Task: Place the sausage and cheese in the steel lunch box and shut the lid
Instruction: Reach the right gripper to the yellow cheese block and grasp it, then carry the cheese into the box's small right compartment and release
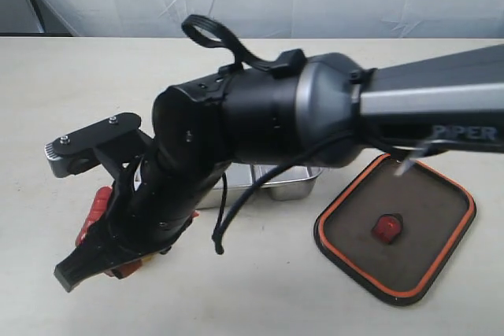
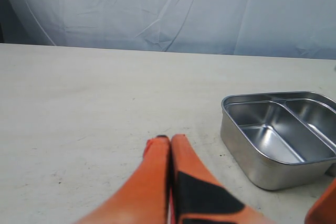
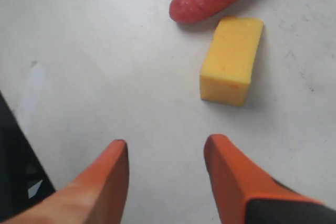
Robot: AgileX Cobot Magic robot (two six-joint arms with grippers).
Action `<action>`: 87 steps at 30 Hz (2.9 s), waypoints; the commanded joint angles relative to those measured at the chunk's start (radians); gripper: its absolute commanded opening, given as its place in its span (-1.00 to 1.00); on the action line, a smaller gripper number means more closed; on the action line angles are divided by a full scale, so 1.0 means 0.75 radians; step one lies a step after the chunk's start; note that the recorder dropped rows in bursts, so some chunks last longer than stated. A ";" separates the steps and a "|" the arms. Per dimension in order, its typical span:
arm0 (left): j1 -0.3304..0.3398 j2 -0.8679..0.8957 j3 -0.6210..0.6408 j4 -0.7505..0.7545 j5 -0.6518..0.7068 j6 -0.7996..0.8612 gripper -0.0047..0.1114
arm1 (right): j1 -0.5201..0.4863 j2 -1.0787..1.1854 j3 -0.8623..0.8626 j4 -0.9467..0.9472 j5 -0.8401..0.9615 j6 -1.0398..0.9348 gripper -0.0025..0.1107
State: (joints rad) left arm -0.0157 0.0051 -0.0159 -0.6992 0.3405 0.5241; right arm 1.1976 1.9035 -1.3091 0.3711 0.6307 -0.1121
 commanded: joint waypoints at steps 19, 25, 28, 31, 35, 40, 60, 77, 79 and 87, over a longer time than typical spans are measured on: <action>-0.009 -0.007 0.002 0.008 -0.003 0.004 -0.92 | 0.001 0.103 -0.100 -0.159 -0.156 0.023 0.41; -0.009 -0.007 0.002 0.008 -0.003 0.004 -0.92 | 0.001 0.103 -0.100 -0.159 -0.184 0.023 0.38; -0.009 -0.007 0.002 0.008 -0.003 0.004 -0.92 | 0.001 0.109 -0.100 -0.159 -0.184 0.023 0.38; -0.009 -0.007 0.002 0.008 -0.003 0.004 -0.92 | 0.001 0.137 -0.100 -0.148 -0.167 0.023 0.38; -0.009 -0.007 0.002 0.008 -0.003 0.004 -0.92 | 0.001 0.186 -0.100 -0.158 -0.144 0.023 0.38; -0.009 -0.007 0.002 0.008 -0.003 0.004 -0.92 | 0.001 0.234 -0.100 -0.156 -0.203 0.023 0.38; -0.009 -0.007 0.002 0.008 -0.006 0.004 -0.92 | 0.001 0.172 -0.100 -0.146 -0.015 0.024 -0.96; -0.009 -0.007 0.002 0.008 -0.006 0.004 -0.92 | -0.135 -0.108 -0.097 -1.164 0.411 0.887 -0.96; -0.009 -0.007 0.002 0.008 -0.006 0.004 -0.92 | -0.260 -0.108 -0.097 -1.146 0.373 0.870 -0.96; -0.009 -0.007 0.002 0.008 -0.006 0.004 -0.92 | -0.535 0.032 -0.097 -0.844 0.308 0.465 -0.96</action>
State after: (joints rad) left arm -0.0157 0.0051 -0.0159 -0.6992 0.3405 0.5241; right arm 0.8179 1.9004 -1.3824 -0.3272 0.8854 0.3242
